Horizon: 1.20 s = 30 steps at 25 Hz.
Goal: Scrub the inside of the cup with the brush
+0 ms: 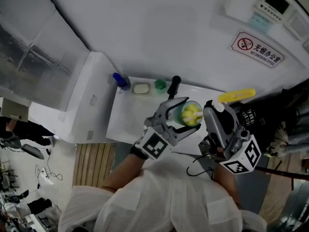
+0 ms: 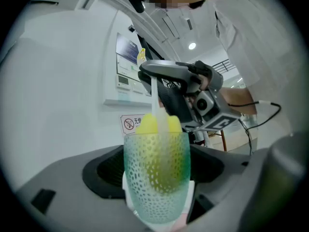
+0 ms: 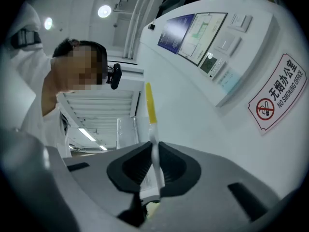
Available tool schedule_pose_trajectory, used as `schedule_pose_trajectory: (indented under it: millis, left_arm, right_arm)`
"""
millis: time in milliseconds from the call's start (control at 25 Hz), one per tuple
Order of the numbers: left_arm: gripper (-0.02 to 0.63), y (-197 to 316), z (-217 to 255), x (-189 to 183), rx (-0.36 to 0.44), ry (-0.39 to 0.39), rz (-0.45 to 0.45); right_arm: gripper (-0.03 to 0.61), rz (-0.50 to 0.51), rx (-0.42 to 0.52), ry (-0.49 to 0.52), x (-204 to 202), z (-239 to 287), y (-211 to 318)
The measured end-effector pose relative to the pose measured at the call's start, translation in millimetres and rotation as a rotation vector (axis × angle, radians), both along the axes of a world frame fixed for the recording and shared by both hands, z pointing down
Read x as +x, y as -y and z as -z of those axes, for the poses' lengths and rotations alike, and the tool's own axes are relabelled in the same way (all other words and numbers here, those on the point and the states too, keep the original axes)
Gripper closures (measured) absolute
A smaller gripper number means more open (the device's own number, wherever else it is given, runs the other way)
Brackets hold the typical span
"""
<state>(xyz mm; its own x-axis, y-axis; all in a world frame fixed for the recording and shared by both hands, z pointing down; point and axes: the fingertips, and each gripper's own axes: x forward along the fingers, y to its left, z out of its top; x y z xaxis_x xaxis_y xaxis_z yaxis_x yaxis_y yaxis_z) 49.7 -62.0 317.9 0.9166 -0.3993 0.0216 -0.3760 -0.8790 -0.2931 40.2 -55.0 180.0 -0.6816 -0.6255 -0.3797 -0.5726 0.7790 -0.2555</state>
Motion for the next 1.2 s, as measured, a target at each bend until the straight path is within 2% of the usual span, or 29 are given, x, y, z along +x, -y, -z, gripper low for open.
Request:
schedule_pose_trajectory:
  millis: [240,480,600,720,920,1200]
  left_arm:
    - [0.242,6.7,-3.3,0.4,0.0,0.011,0.009]
    - [0.242,8.9,4.0,5.5,0.002,-0.018,-0.002]
    - [0.242,8.9,7.4,8.9,-0.002,-0.013,-0.016]
    - [0.242,8.6,10.6,13.0,-0.011,-0.028,-0.024]
    - [0.242,6.6,9.6,22.1,-0.021,-0.028,-0.041]
    - [0.242,4.2,-5.8,43.3,-0.047,-0.016,-0.078]
  right_arm:
    - [0.537,0.025,0.004,0.004,18.9,23.4,-0.2]
    - [0.538,0.027,-0.012,-0.192,6.3,7.5,4.3]
    - [0.537,0.024,-0.037,-0.23,0.0,-9.2,5.4]
    - [0.537,0.011,-0.065,-0.221,3.2,-23.4,9.7]
    - [0.538,-0.027,-0.1,-0.14,21.6,-30.1,16.5]
    - [0.537,-0.105,-0.006,-0.055,54.3,6.0,13.5]
